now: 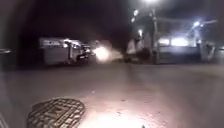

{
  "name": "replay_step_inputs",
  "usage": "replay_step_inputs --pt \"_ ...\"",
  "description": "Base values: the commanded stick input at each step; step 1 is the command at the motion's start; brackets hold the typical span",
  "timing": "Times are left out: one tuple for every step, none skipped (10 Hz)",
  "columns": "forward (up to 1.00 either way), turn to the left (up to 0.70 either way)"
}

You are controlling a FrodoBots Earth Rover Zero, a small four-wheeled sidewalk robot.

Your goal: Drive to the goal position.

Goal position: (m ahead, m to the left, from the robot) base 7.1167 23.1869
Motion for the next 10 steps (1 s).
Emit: replay_step_inputs --pt "0.0 0.7" --pt "0.0 0.7" --pt "0.0 0.7" --pt "0.0 0.7" --pt "0.0 0.7" --pt "0.0 0.7" --pt "0.0 0.7" --pt "0.0 0.7" --pt "0.0 0.7" --pt "0.0 0.7"
